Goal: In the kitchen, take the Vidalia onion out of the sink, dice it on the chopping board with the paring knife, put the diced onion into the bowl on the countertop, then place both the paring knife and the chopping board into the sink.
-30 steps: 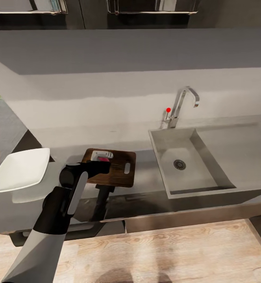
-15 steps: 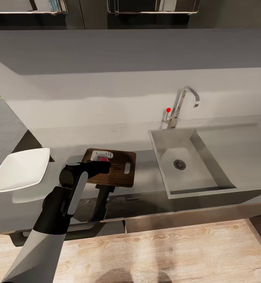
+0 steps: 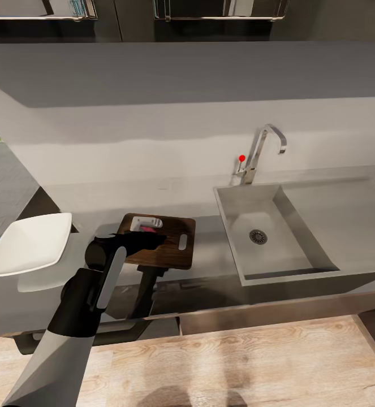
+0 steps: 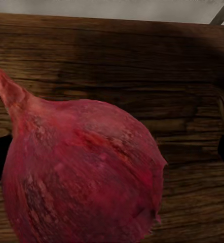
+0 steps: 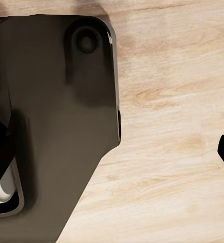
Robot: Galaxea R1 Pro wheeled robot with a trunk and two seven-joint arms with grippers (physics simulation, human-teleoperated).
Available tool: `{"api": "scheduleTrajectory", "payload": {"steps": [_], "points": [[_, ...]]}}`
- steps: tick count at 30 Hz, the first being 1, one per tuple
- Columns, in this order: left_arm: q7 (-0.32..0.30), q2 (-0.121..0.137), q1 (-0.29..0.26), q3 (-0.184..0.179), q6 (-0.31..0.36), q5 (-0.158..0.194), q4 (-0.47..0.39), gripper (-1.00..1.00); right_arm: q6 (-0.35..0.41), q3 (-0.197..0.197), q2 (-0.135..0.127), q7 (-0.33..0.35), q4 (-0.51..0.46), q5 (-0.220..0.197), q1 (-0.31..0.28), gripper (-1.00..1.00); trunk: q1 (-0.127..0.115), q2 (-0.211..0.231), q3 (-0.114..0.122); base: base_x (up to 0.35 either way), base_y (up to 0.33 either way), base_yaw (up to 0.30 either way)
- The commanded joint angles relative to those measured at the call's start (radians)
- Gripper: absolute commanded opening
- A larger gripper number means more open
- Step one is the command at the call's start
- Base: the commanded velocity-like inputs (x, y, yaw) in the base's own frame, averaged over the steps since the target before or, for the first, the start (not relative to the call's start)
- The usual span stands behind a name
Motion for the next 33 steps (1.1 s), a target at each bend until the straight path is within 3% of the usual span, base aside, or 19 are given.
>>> {"api": "scheduleTrajectory", "payload": {"steps": [1,21,33], "points": [[0.002,0.000,-0.001,0.000,0.004,0.005,-0.001,1.00,-0.001,-0.004,0.001,-0.003,-0.002,0.007,0.001,1.00,0.001,-0.002,-0.001,0.000,0.000,0.000],[0.002,0.000,-0.001,0.004,0.006,0.003,-0.008,1.00,-0.001,-0.004,0.001,-0.003,-0.002,0.008,0.001,1.00,0.001,-0.002,-0.001,0.000,0.000,0.000],[0.002,0.001,-0.001,0.003,0.005,0.003,-0.010,1.00,-0.001,-0.004,0.001,-0.003,-0.002,0.008,0.001,1.00,0.001,-0.002,0.016,0.000,0.000,0.000]]}}
